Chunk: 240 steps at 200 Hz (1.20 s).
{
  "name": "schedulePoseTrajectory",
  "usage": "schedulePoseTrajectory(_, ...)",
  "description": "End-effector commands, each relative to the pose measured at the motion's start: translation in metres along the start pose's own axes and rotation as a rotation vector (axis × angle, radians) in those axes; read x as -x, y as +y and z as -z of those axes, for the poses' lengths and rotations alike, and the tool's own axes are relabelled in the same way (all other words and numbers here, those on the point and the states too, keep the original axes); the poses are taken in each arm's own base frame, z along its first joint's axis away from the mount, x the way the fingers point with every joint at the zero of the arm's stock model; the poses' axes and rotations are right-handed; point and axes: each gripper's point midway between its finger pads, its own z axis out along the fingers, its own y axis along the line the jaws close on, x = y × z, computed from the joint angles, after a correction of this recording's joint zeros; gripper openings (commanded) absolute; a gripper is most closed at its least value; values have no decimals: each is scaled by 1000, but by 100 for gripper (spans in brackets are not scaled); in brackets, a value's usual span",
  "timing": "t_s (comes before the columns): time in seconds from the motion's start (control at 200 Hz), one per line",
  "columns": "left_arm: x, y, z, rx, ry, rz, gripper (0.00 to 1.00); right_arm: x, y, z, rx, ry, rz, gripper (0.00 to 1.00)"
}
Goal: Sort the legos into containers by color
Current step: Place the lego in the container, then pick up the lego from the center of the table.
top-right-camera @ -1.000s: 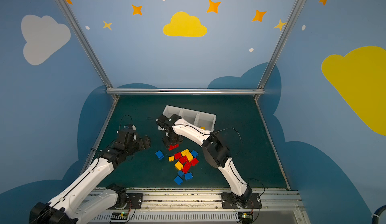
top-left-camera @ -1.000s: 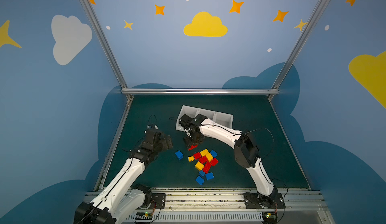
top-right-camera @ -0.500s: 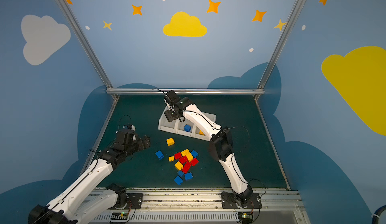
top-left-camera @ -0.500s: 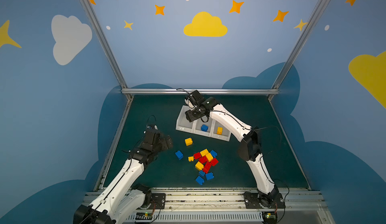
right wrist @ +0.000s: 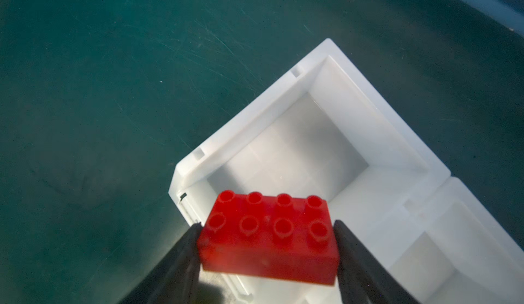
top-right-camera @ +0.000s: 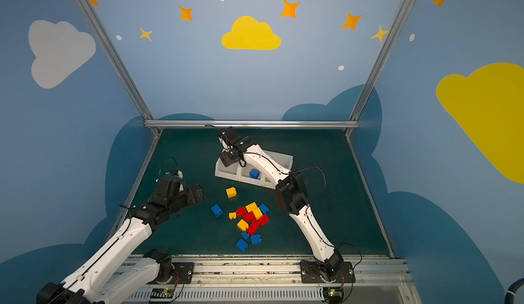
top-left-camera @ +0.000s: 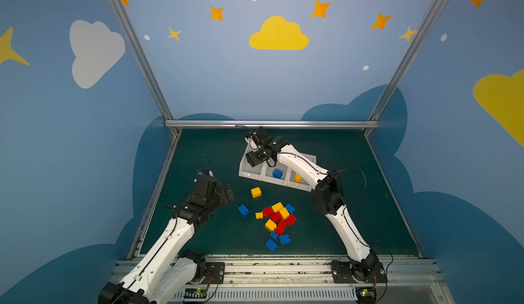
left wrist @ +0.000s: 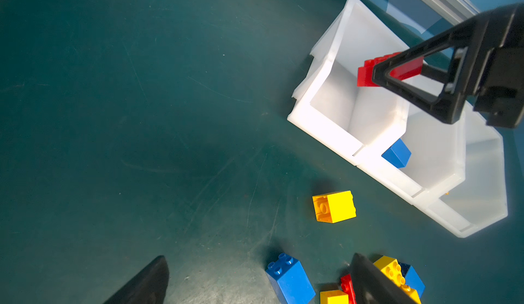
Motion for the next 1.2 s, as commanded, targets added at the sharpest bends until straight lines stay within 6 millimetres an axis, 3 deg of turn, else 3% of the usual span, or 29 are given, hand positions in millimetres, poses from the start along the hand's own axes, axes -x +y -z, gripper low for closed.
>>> schedulePoseTrajectory(0.0,-8,4,-1,9,27,4,99,18,0,16,10,-55,1,76)
schedulePoseTrajectory(0.325,-8,0,-2,-10,36,-1,99,29,-1,40,24,-91,-2,79)
schedulePoseTrajectory(0.506,-11,-7,-5,-51,50,-15,99,33,-3,75,18,-133,-12,79)
schedulePoseTrajectory(0.651,-14,-15,-10,-91,73,-32,98,18,-6,106,8,-147,-25,79)
schedulePoseTrajectory(0.796,-14,-25,-16,-127,98,-52,95,-19,-20,135,-49,-109,-77,79)
schedulePoseTrajectory(1.196,-32,-60,-44,-153,206,-149,91,-178,-50,192,-197,108,-413,78)
